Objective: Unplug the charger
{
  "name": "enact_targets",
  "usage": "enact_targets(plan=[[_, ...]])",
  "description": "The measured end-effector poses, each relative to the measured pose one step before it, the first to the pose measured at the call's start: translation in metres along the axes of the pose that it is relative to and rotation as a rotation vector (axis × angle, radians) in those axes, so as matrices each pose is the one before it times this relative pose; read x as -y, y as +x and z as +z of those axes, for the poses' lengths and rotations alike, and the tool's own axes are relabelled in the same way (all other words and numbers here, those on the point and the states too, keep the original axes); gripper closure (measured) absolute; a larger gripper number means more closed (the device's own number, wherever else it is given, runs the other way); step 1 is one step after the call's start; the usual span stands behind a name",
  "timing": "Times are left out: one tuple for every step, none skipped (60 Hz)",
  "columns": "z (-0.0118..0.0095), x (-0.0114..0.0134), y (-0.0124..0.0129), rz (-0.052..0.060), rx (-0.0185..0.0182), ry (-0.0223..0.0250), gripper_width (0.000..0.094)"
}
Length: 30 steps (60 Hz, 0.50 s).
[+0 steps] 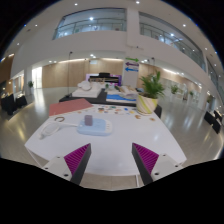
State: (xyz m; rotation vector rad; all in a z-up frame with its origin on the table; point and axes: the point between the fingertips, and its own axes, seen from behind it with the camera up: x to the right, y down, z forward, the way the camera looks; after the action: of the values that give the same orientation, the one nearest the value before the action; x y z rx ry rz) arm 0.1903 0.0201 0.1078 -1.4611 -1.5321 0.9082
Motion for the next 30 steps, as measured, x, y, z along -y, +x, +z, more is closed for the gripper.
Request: enact_targets(plan=[[0.01211, 0.00175, -0.00811, -0.005, 0.01049, 0.00312, 0.0078], [0.00381, 0.00172, -0.00716, -0.0035, 0.00985, 0.00139, 0.0078], [0.00332, 0.00149, -0.00681, -0.0024, 0.00942, 0.0011, 0.0078], [0.00245, 0.00146, -0.00653, -0.0022, 0.00924, 0.00031, 0.0082], [0.00276, 0.00098, -0.00583, -0.0019, 0.00835, -0.00002, 0.0081], [0.00198, 0.00105, -0.00524, -0.0022, 0.00724, -0.00034, 0.0085], [0.0094, 0.00059, -0.00542, -0.0024, 0.00507, 0.00124, 0.0085], [-0.00489, 0.0019, -0.00394, -0.0011, 0.00641, 0.00045, 0.0083], [0.00243, 0.00129, -0.00433, -0.0018, 0.00526, 0.00154, 0.0087], [0.00293, 0.00145, -0.00373, -0.0019, 0.00492, 0.0016, 0.0084], [0.01067, 0.00057, -0.00397, -0.002, 0.00269, 0.00185, 0.0083], [-0.00339, 0.00172, -0.00224, 0.0001, 0.00203, 0.00023, 0.0085], [0.00418, 0.00128, -0.0027, 0.0008, -0.00061, 0.0005, 0.0086], [0.00471, 0.00117, -0.00247, 0.0022, -0.00123, 0.00079, 0.0086], [0.0052, 0.00122, -0.00263, 0.0035, -0.00048, 0.00077, 0.0086], [0.00542, 0.00153, -0.00262, 0.0039, 0.00102, 0.00085, 0.0085], [0.01318, 0.00072, -0.00293, 0.0033, 0.00032, 0.00153, 0.0086], [-0.00088, 0.00205, -0.00173, 0.0036, 0.00058, 0.00005, 0.0087], [0.01387, 0.00074, -0.00219, 0.0024, -0.00273, 0.00118, 0.0085], [0.0071, 0.00126, -0.00158, 0.0034, -0.00229, 0.00108, 0.0084], [0.00683, 0.0014, -0.00144, 0.0035, -0.00149, 0.00141, 0.0084], [0.00701, 0.00173, -0.00198, 0.0033, -0.0003, 0.00219, 0.0084], [0.00712, 0.00124, -0.00167, 0.0024, 0.0003, 0.00178, 0.0083], [0.00642, 0.00078, -0.0001, 0.0031, 0.00105, 0.00184, 0.0082], [0.00717, 0.00115, -0.00132, 0.0021, -0.00182, 0.00138, 0.0083], [0.00721, 0.00112, -0.00081, 0.0028, -0.00295, 0.00151, 0.0083], [0.00766, 0.00073, -0.00065, 0.0031, -0.00387, 0.00138, 0.0084], [0.00737, 0.00071, -0.00073, 0.0032, -0.00349, 0.00086, 0.0082], [0.00569, 0.00064, -0.0009, 0.004, -0.00299, -0.00045, 0.0079], [0.00696, 0.00042, -0.00079, 0.0041, -0.00274, 0.00006, 0.0082]])
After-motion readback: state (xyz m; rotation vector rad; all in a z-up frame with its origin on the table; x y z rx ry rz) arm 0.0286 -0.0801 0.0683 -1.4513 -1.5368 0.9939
